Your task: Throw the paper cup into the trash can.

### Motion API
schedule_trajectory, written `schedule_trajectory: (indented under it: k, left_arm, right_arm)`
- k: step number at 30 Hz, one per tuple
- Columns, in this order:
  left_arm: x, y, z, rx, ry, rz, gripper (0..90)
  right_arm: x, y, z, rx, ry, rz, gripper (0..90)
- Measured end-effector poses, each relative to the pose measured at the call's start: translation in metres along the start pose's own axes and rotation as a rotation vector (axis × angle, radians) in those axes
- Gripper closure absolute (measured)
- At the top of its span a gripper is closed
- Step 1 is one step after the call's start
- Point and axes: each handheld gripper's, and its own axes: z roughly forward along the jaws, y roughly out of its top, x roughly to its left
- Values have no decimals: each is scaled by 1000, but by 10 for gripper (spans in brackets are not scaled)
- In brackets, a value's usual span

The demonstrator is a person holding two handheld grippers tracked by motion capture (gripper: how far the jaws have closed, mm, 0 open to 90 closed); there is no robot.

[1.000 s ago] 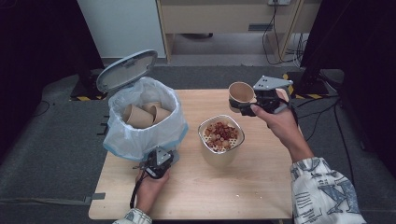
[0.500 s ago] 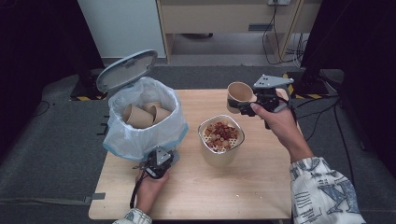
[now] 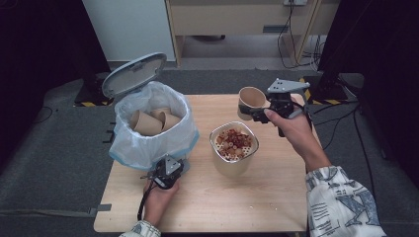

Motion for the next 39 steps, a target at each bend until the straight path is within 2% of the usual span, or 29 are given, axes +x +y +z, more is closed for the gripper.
schedule_trajectory:
  k: [30, 39]
  left_arm:
    - [0, 0, 0, 0, 0, -1, 890]
    - [0, 0, 0, 1, 1, 0, 890]
  right_arm:
    - [6, 19, 6, -4, 19, 20, 301]
    - [11, 26, 14, -6, 47, 34, 300]
